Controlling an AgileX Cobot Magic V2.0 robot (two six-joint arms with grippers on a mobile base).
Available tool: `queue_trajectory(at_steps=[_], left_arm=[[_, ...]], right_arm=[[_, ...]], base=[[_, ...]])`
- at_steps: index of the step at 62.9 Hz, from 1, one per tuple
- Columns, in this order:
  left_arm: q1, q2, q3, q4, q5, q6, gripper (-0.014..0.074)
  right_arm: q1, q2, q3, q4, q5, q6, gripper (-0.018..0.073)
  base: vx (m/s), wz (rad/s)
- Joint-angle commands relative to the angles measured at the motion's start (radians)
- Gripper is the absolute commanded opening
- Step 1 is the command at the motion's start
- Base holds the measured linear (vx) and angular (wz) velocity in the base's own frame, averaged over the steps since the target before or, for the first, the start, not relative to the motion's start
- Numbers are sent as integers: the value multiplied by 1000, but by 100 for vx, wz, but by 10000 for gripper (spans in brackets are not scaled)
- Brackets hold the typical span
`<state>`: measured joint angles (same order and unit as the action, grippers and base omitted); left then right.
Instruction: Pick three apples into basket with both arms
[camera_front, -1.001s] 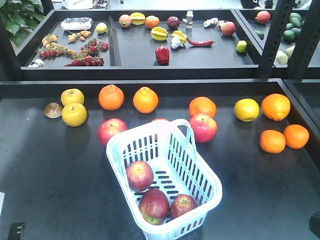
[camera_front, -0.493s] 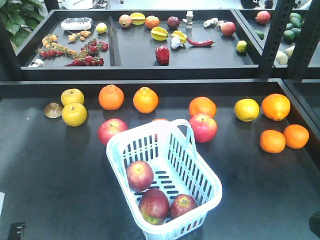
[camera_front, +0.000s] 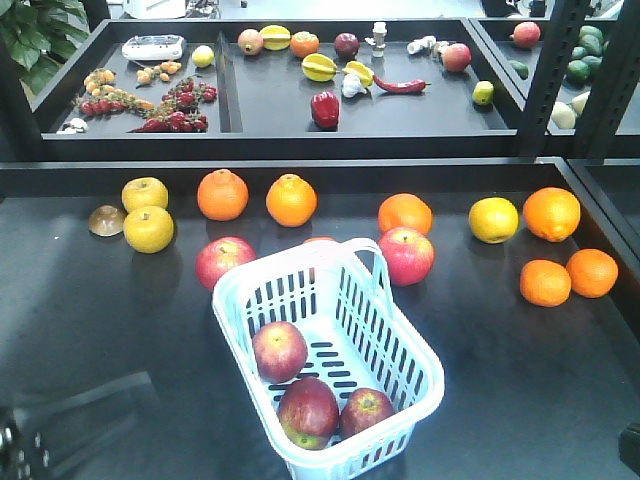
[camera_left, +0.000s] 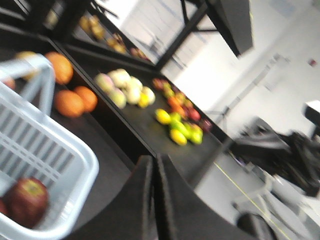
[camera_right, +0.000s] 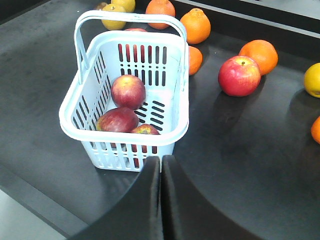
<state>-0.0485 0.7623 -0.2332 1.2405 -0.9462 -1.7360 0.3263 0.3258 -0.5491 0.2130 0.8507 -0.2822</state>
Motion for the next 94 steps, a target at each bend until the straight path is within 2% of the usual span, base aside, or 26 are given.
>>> queue_trajectory(at_steps=[1,6,10,14,22,28,39,47,53,59,64,72,85,89,94], left_arm=[[-4,-1,9,-169,80,176,-6],[-4,-1,70,-301,167,361,-6],[-5,-2,117,-466,209,465,-6],[-6,-2,155,-587,235,557,-6],[-26,-2,212,-768,307,722,-6],[-34,-2,233,-845,394,820,-6],[-34,-2,231,-923,594,925,-6],[-34,-48,231,-982,650,918,-6],[-34,-120,229,-1083,722,915,-6],[-34,-199,229,-1087,826,935,-6],[-34,-273,230,-1055,903,1019,-6],[-34,-392,237,-1033,946,1164,-6],[-34,-614,237,-1040,977,1523,-6],[-32,-678,237,-1070,996,1594,-6],[-31,-738,237,-1096,1041,1643,-6]], right_arm=[[-1,11,-25,1,-72,1,-8],[-1,11,-25,1,-72,1,-8],[-1,11,-25,1,-72,1,-8],[-1,11,-25,1,-72,1,-8],[-1,11,-25,1,-72,1,-8],[-1,11,-25,1,-72,1,-8],[-1,11,-25,1,-72,1,-8],[-1,11,-25,1,-72,1,-8],[-1,11,-25,1,-72,1,-8],[-1,11,-25,1,-72,1,-8],[-1,11,-25,1,-72,1,-8],[-1,11,-25,1,-72,1,-8],[-1,11,-25,1,-72,1,-8],[-1,11,-25,1,-72,1,-8],[-1,11,-25,1,-72,1,-8]], base=[[0,0],[0,0],[0,0],[0,0],[0,0],[0,0],[0,0],[0,0],[0,0],[0,0],[0,0],[0,0],[0,0],[0,0],[0,0]])
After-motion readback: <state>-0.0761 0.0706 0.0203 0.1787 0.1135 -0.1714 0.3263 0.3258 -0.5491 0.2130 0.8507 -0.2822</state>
